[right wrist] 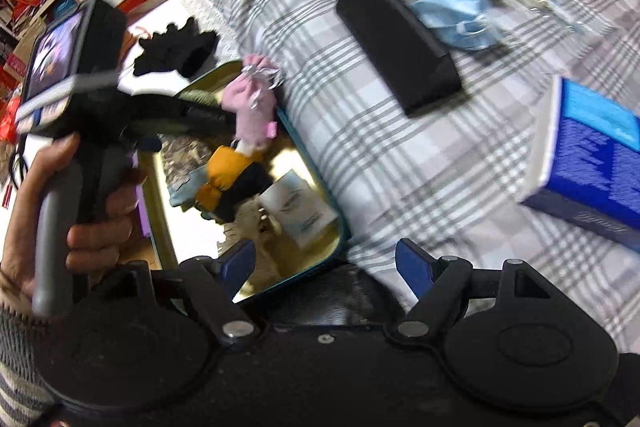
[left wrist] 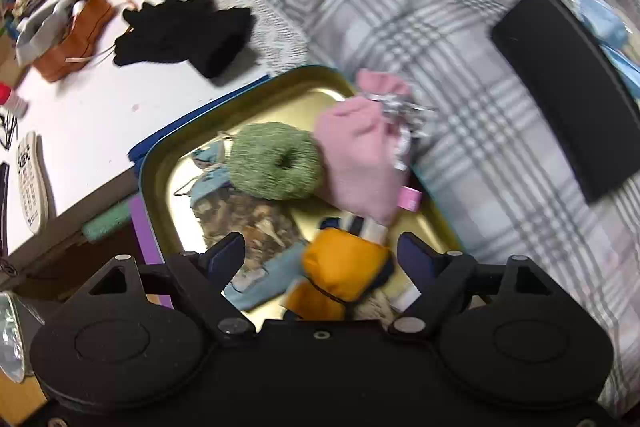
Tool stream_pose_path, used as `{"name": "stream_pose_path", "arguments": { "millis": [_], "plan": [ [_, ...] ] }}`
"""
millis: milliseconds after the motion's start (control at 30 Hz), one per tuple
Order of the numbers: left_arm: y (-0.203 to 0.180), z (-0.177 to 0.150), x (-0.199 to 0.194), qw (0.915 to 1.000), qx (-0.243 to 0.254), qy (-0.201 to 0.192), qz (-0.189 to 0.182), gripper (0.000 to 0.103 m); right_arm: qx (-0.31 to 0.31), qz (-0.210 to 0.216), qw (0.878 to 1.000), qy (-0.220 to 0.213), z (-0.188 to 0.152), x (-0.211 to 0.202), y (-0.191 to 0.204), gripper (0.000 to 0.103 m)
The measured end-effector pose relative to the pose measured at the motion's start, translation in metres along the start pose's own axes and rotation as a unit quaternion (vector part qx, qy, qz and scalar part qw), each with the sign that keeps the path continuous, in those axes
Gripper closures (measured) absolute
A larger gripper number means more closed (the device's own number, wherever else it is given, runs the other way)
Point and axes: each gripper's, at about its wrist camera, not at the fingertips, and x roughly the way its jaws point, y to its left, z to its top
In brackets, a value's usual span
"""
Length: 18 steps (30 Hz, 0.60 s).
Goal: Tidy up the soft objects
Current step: 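Open the left tool to drop the scrubber while the right tool releases the sock bundle, then move both tools back over the bed toward the blue face masks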
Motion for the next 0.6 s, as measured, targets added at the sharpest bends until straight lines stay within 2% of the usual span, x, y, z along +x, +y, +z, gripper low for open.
{"name": "stream_pose_path", "arguments": {
  "millis": [200, 367, 467, 600],
  "plan": [
    [-0.029, 0.008, -0.025, 0.9991, 0.036, -0.012, -0.018, 0.023, 0.035, -0.010, 0.998, -0.051, 0.023, -0.034, -0.046, 0.026],
    [-0.054, 0.029, -0.045, 0.9976, 0.057, -0.028, -0.028, 0.023, 0.062, -0.048, 0.992, -0.094, 0.052, -0.054, -0.089, 0.026],
    [-0.069, 0.043, -0.054, 0.9966, 0.067, -0.040, -0.029, 0.023, 0.075, -0.069, 0.989, -0.106, 0.071, -0.056, -0.110, 0.026],
    [-0.083, 0.061, -0.059, 0.9957, 0.072, -0.045, -0.035, 0.023, 0.100, -0.077, 0.986, -0.108, 0.094, -0.046, -0.132, 0.025]
  ]
}}
